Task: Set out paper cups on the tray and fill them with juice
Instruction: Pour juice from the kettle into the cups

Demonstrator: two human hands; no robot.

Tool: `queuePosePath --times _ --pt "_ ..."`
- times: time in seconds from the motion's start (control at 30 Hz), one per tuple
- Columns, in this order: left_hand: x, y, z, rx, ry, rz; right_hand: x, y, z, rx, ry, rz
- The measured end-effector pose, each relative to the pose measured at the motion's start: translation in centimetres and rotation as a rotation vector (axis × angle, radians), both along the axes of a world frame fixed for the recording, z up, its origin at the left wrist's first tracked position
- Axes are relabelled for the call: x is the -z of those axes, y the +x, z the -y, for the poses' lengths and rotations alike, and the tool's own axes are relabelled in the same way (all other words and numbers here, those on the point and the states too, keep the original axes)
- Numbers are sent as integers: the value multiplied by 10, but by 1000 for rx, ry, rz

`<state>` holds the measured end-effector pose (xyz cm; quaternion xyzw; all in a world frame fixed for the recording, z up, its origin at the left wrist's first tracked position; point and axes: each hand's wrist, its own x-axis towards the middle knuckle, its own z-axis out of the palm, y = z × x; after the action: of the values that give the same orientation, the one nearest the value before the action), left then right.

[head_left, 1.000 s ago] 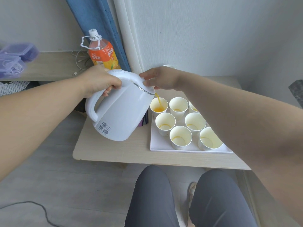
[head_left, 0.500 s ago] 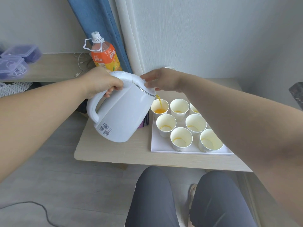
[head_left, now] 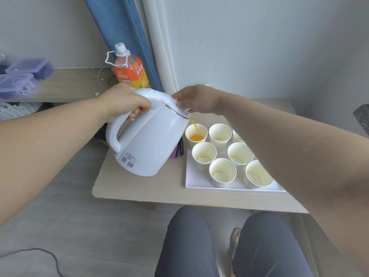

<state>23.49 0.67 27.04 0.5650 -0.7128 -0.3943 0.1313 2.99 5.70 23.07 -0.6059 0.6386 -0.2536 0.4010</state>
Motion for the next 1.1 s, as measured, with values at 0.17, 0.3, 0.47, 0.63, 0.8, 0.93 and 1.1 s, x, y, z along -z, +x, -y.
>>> queuePosePath --times 0.17,0.3,0.47,0.63,0.8,0.93,1.1 --pt "-3 0 -2 -8 -9 -5 -4 3 -2 12 -9 -11" --pt "-5 -1 -4 -13 -16 -7 -4 4 -3 19 -16 -25" --pt "-8 -1 -6 -27 -15 -9 -6 5 -5 13 -10 -43" --pt "-9 -1 -8 -27 -17 -2 -8 5 -7 3 -14 -66" --pt "-11 -2 -9 -25 -13 -3 -8 4 -7 5 -13 -66" --pt "-12 -2 -8 -23 -14 -4 -7 3 -6 -3 -11 -49" --pt "-12 -3 -8 -23 -14 6 -6 1 -7 -4 -18 -67"
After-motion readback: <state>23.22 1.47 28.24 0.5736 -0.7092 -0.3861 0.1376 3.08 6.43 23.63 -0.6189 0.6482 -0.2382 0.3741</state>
